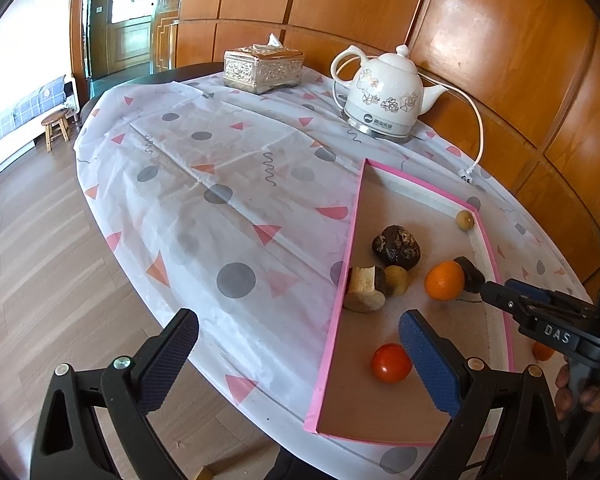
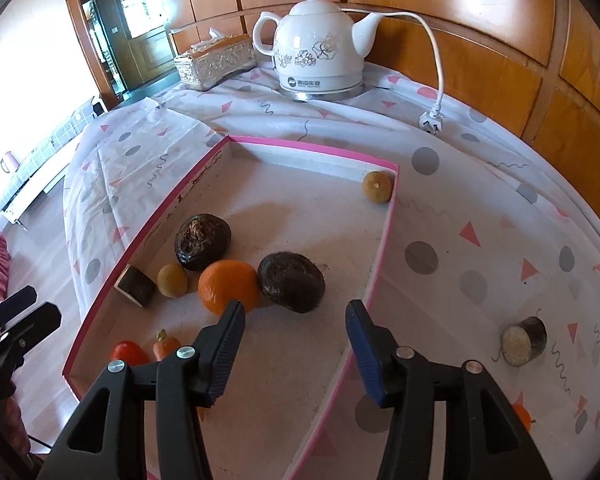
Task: Organize fruits
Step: 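Carry the dark round root into the pink tray and open the right gripper, then withdraw the right gripper from the tray toward the remaining items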
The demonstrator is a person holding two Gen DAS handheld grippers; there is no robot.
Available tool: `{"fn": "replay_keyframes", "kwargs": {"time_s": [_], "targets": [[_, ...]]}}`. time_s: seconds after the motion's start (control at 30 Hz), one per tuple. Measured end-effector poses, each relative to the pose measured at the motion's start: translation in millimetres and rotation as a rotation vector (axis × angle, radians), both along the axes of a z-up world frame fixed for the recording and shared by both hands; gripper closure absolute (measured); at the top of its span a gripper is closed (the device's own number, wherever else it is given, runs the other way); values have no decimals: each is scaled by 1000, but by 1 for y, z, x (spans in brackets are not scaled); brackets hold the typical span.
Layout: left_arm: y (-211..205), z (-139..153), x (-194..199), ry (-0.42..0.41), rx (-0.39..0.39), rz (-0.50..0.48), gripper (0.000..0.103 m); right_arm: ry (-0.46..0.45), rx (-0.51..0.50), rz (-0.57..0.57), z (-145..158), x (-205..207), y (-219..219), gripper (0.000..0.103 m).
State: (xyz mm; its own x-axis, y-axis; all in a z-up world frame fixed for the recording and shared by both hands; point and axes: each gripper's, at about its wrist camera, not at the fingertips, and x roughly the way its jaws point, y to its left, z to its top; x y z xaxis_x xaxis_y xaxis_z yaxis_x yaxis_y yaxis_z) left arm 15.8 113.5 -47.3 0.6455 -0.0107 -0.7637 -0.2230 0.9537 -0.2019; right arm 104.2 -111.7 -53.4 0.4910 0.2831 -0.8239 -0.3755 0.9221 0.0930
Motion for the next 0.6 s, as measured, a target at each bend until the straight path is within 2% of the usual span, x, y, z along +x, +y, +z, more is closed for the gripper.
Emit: {"fn": "replay_keyframes", "kwargs": {"time_s": [0.6], "targets": [[-14, 14, -8, -32, 23, -38, 2, -65, -4, -8, 15, -45, -10, 49]]}}
